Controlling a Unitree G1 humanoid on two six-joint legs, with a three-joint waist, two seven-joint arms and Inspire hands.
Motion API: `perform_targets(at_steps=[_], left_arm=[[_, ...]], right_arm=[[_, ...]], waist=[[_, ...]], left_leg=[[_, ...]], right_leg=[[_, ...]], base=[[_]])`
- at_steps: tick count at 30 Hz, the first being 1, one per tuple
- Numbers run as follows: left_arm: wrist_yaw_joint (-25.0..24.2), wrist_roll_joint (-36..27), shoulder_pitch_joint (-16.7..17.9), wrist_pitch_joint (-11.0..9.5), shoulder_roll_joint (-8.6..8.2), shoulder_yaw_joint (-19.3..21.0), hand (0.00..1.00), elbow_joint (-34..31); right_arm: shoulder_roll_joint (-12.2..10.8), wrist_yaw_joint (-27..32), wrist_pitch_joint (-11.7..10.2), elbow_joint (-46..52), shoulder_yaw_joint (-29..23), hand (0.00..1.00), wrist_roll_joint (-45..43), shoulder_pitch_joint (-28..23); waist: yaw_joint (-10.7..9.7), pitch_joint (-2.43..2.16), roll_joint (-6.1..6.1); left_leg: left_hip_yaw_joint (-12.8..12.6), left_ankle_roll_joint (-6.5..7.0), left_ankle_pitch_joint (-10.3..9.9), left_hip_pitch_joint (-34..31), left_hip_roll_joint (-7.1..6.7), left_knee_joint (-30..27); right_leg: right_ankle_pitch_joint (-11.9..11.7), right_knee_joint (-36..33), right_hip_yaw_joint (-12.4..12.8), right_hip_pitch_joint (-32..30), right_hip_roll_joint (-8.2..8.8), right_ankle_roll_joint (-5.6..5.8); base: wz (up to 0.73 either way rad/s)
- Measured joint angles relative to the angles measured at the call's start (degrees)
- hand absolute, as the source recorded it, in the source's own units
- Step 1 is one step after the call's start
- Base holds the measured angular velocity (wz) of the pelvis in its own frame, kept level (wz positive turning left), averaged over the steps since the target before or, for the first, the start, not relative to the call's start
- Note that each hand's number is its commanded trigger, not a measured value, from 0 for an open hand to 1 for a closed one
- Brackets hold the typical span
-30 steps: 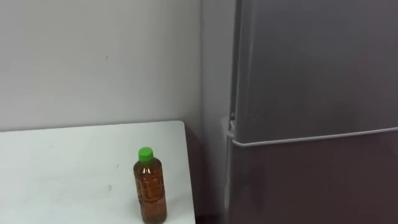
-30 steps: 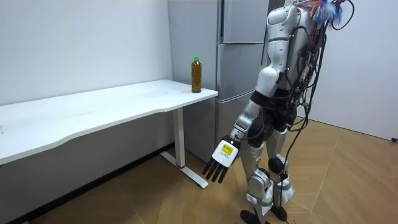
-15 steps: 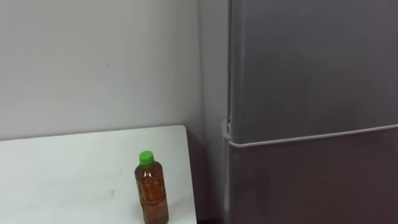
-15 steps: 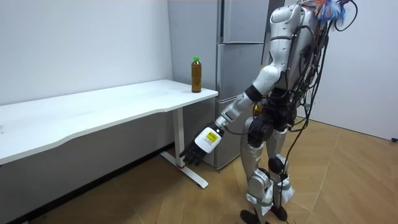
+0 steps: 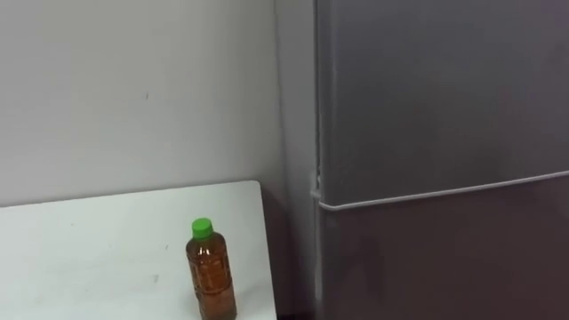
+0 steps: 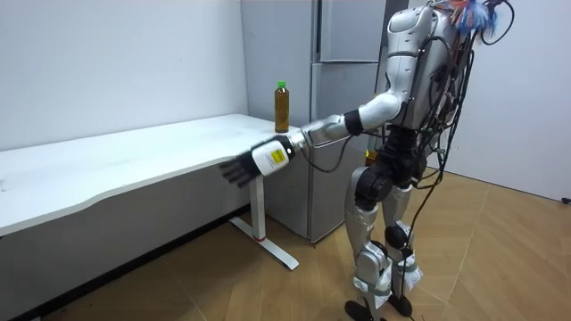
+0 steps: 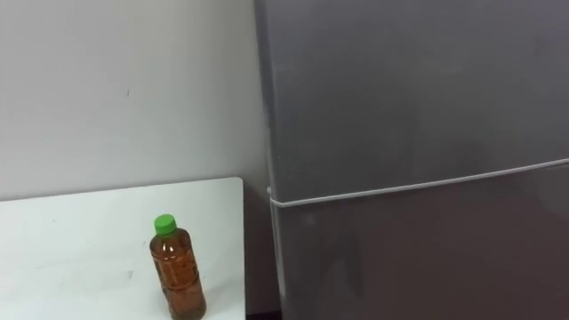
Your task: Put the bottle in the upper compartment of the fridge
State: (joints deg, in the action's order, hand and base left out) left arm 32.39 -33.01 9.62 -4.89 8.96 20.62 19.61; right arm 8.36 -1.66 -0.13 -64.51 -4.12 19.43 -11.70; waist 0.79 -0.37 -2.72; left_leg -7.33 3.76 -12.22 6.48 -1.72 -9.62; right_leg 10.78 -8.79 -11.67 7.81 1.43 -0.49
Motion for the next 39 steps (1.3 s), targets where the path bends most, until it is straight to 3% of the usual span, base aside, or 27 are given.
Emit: perform_targets(at_steps=[1,4,6,16,24,28,34,39], left_arm=[[1.05,0.0,-0.02,-0.39,0.1,1.13,0.0,-3.51],[3.12,0.01,-0.08,-0.66,1.5,1.86,0.0,-9.24],[3.73,0.02,-0.19,-0.67,1.93,1.84,0.0,-12.18],[4.68,7.62,-2.08,-0.59,2.01,4.17,0.0,-27.22],[3.78,7.88,-4.11,-0.59,2.02,3.98,0.0,-32.79],[1.8,7.75,-7.76,-0.55,2.02,3.47,0.0,-35.64],[-2.49,7.8,-12.6,0.21,2.11,2.62,0.0,-36.67],[-5.06,7.74,-14.25,1.13,2.12,0.43,0.0,-39.22]], right_arm=[[0.03,0.29,-0.07,0.25,-0.11,0.0,-0.06,-0.34],[0.05,1.01,-0.07,0.24,-0.58,0.0,-0.91,-0.8],[0.05,1.31,-0.05,0.27,-0.55,0.0,-0.87,-0.71],[-0.36,1.89,-0.02,0.29,-1.76,0.0,-2.19,-0.86],[-0.55,2.18,-0.05,0.12,-1.89,0.0,-2.19,-0.72],[-0.31,1.07,-0.01,0.25,-1.86,0.0,-2.21,-0.71],[0.0,-0.94,0.22,0.3,-1.9,0.0,-2.22,-0.54],[0.0,-1.61,0.41,-0.58,-1.93,0.0,-2.23,0.49]], waist=[[-0.01,0.22,0.53],[-0.22,0.0,0.07],[-0.23,0.08,0.18],[-0.37,0.16,-0.15],[-1.14,0.75,-0.09],[-1.35,0.88,-0.17],[-2.6,0.79,-0.19],[-3.82,0.59,0.04]], left_leg=[[0.01,0.0,0.0,0.05,-0.02,0.01],[0.02,0.01,0.01,0.11,-0.06,-0.06],[0.03,0.02,0.0,0.01,-0.08,-0.08],[0.43,0.0,-0.02,-0.89,-0.06,-0.25],[1.47,-0.07,-0.19,-0.88,-0.05,-0.27],[1.46,-0.02,-0.81,-1.57,0.09,-1.81],[1.34,0.02,-0.8,-1.8,0.01,-1.97],[1.28,0.02,-0.79,-1.86,0.03,-2.09]], right_leg=[[0.03,0.03,0.04,0.02,0.0,-0.01],[0.02,0.03,0.18,0.09,0.0,0.0],[0.01,0.05,0.24,0.04,0.01,0.01],[-0.01,0.01,0.12,-0.28,-0.42,-0.03],[-0.05,0.0,-0.05,0.09,-0.52,-0.07],[-0.05,0.09,0.06,0.19,-0.53,-0.08],[-0.05,0.11,0.4,-0.02,-0.59,-0.07],[-0.05,0.16,0.5,-0.81,-0.57,-0.07]], base=[[0.0],[0.0],[0.0],[0.01],[0.02],[0.01],[-0.01],[0.0]])
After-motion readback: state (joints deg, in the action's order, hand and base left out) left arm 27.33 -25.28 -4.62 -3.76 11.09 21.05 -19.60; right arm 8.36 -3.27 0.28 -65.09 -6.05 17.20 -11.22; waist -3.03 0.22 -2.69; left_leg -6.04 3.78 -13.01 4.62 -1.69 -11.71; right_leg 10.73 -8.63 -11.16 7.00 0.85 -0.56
